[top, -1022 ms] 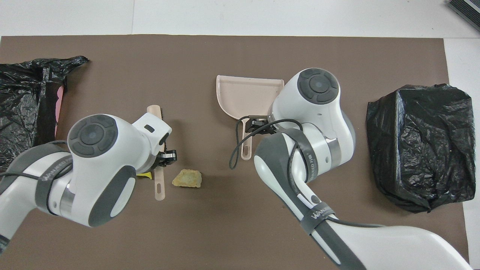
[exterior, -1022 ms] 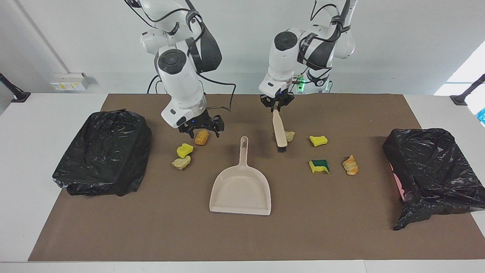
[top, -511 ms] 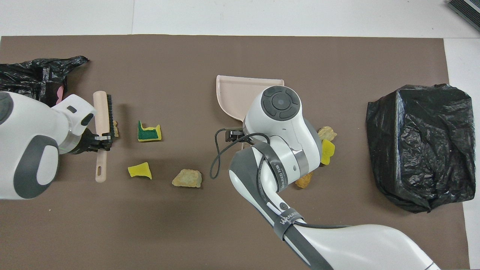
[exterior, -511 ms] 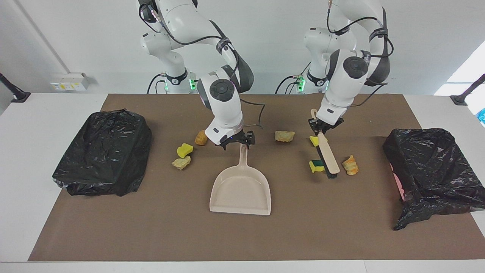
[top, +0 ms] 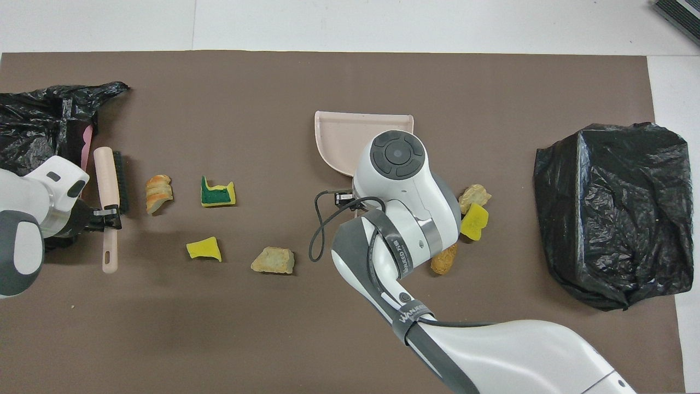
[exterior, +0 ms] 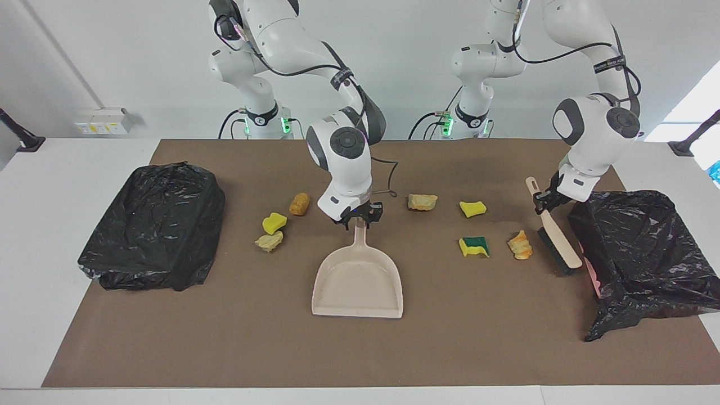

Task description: Sweep and dump trash in bin

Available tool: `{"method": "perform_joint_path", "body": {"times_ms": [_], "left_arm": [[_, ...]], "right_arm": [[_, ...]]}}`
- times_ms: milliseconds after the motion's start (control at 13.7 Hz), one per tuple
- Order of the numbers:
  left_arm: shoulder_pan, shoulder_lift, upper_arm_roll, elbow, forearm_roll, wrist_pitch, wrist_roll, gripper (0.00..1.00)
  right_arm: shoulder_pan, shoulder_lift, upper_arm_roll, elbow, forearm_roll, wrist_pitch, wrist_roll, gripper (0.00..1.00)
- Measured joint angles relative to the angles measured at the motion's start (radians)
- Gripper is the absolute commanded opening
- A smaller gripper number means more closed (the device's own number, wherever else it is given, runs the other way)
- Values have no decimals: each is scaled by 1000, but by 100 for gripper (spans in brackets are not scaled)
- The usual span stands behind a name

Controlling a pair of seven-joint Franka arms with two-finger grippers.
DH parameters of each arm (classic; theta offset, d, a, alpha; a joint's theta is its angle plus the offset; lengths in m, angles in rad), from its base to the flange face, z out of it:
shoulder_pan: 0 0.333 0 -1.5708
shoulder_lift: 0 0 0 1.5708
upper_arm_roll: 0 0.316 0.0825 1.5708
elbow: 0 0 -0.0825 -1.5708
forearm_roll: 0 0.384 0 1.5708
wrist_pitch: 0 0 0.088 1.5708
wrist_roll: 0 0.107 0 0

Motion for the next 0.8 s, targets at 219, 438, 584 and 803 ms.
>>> {"method": "perform_joint_path", "body": {"times_ms": [219, 438, 584, 803], "left_arm": [[-42, 1, -21, -49, 0, 71, 5, 0], [-139, 1, -26, -55, 0, 72, 3, 0], [-208, 1, -28, -55, -6, 69, -31, 0], [-329, 0, -32, -55, -25, 58, -131, 0]], "right_arm": [[13, 0, -1, 4, -3, 0, 1, 0], [14, -2, -2, 15, -6, 0, -182, 0], [-11, -21, -7, 20, -6, -5, -336, 0], [-62, -67, -12, 18, -14, -111, -605, 0]]}}
